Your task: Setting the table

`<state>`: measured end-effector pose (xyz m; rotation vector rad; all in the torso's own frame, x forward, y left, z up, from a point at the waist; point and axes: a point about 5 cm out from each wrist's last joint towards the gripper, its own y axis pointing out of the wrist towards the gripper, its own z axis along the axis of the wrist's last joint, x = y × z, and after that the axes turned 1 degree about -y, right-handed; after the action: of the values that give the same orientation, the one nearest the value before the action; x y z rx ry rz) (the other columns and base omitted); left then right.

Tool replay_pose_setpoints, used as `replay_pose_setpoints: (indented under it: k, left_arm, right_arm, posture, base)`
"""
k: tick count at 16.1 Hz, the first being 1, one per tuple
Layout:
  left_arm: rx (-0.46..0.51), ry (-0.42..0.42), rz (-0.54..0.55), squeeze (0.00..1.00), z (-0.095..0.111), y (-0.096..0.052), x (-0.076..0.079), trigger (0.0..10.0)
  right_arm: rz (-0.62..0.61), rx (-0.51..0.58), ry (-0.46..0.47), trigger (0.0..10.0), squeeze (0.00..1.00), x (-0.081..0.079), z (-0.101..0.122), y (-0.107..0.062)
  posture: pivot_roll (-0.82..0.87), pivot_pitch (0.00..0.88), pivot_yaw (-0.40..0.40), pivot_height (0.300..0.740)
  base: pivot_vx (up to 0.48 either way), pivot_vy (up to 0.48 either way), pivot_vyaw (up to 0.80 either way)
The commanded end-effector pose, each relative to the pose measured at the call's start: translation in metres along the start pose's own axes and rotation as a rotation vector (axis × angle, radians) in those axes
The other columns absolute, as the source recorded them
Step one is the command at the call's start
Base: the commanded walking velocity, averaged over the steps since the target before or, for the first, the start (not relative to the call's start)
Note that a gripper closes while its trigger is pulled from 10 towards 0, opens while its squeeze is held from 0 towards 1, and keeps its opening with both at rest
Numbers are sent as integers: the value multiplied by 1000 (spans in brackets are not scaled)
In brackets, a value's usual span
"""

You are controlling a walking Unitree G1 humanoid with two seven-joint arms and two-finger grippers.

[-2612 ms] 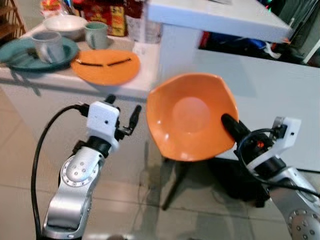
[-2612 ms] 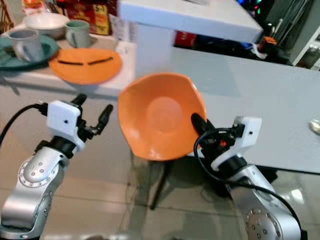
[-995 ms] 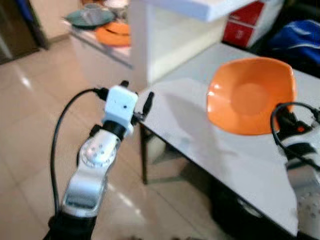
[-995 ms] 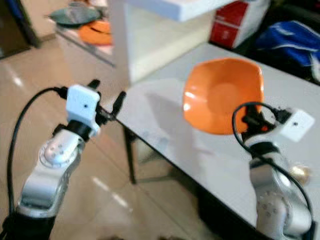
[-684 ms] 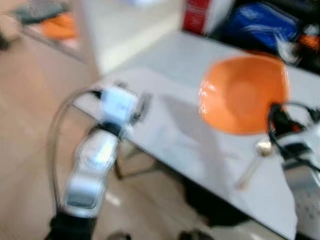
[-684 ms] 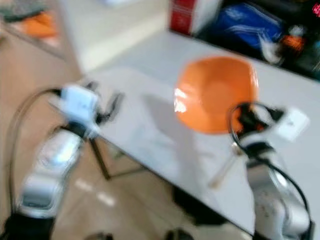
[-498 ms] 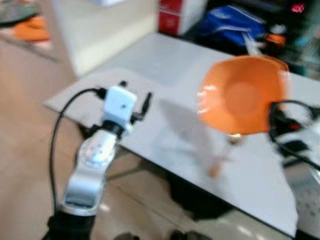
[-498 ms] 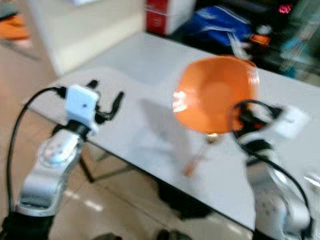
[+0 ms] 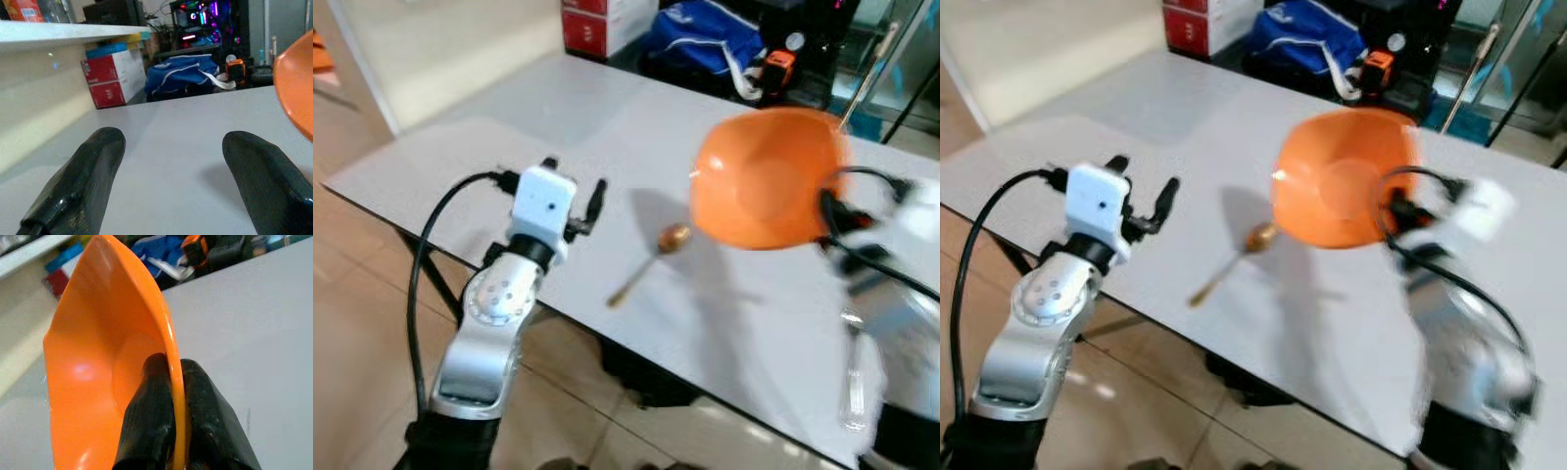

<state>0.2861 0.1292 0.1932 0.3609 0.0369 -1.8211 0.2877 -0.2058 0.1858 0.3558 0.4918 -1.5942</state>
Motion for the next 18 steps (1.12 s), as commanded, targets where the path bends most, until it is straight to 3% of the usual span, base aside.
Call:
replay_pose_setpoints:
  k: [1,5,9,12,13,15,18]
  left_arm:
    - [0,-9,0,0,2,1,0,10000]
    - [-10,-4,-9,0,-1,-2,-7,10000]
    - [-3,-10,-90,0,0,-9,-8,10000]
    - [-17,-110,-282,0,3,-15,7,10000]
    - [-57,-137,-410,0,0,-22,17,10000]
    - [-106,-131,-521,0,-4,-30,28,10000]
    - [-158,-119,-548,0,-11,-34,30,10000]
  right_arm:
    - [-25,-19,-3,10000,0,1,0,5]
    - [-6,-140,80,10000,0,-12,-17,26]
    - [-80,-153,244,10000,0,-4,-24,61]
    - [-152,-116,352,10000,0,8,-13,80]
    - [-180,-99,399,10000,0,13,-7,87]
    - [-210,-96,436,10000,0,17,-4,95]
    - [-283,-84,468,10000,0,25,-3,101]
  posture:
    - [16,48,-28,740]
    - [22,44,-28,740]
    - [44,49,-26,740]
    - [49,55,-21,740]
    - [52,59,-17,740]
    - [59,63,-15,740]
    - [68,69,-16,740]
  base:
    - [0,0,0]
    - [0,0,0]
    - [0,0,0]
    - [0,0,0]
    - [0,0,0]
    - [0,0,0]
    - [0,0,0]
